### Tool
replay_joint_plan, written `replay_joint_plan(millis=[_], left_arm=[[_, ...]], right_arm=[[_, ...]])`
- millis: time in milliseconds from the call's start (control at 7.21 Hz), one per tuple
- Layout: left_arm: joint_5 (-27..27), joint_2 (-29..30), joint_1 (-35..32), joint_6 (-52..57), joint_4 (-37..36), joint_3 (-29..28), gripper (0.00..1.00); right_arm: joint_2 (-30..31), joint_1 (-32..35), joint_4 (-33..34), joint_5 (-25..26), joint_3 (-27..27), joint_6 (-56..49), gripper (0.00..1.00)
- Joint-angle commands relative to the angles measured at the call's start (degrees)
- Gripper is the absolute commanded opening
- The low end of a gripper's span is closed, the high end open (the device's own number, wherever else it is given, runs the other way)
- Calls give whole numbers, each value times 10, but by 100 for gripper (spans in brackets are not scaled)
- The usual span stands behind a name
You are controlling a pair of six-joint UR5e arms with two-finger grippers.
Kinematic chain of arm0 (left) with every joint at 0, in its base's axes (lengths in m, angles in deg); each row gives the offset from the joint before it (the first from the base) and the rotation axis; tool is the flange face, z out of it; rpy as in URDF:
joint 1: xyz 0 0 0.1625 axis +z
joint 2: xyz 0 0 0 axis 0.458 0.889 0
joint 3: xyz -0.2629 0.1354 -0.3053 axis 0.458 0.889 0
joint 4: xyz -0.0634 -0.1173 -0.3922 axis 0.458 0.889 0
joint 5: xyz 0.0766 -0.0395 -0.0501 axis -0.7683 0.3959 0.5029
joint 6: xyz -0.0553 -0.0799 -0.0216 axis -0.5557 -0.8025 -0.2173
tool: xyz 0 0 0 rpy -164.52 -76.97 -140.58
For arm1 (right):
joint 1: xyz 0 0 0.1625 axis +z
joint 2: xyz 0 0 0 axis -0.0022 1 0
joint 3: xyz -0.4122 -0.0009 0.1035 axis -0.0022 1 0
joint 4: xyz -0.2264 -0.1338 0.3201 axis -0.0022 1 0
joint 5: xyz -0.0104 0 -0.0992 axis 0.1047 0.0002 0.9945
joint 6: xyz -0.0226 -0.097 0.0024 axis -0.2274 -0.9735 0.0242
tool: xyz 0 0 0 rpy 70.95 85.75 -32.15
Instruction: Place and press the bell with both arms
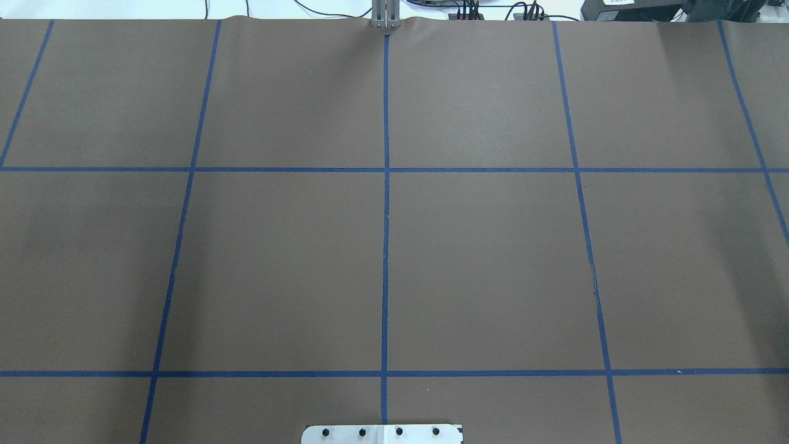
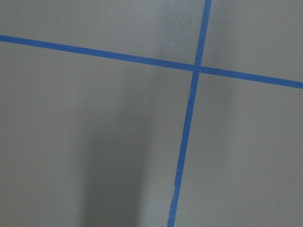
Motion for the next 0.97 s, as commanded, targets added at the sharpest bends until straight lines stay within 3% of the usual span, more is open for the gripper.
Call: replay_joint_plan(millis=[0, 416, 555, 832], left_arm=[[-4, 0, 78, 0, 0, -1, 100], [-5, -15, 102, -1, 0, -27, 99], [-7, -14, 137, -2, 0, -28, 99], [-96, -15, 236, -1, 0, -30, 100]], right_arm=[[1, -1, 0, 0, 13, 2, 100], [0, -6, -1, -7, 16, -4, 100], [0, -13, -1, -18, 17, -4, 100], [0, -28, -1, -21, 18, -2, 100]])
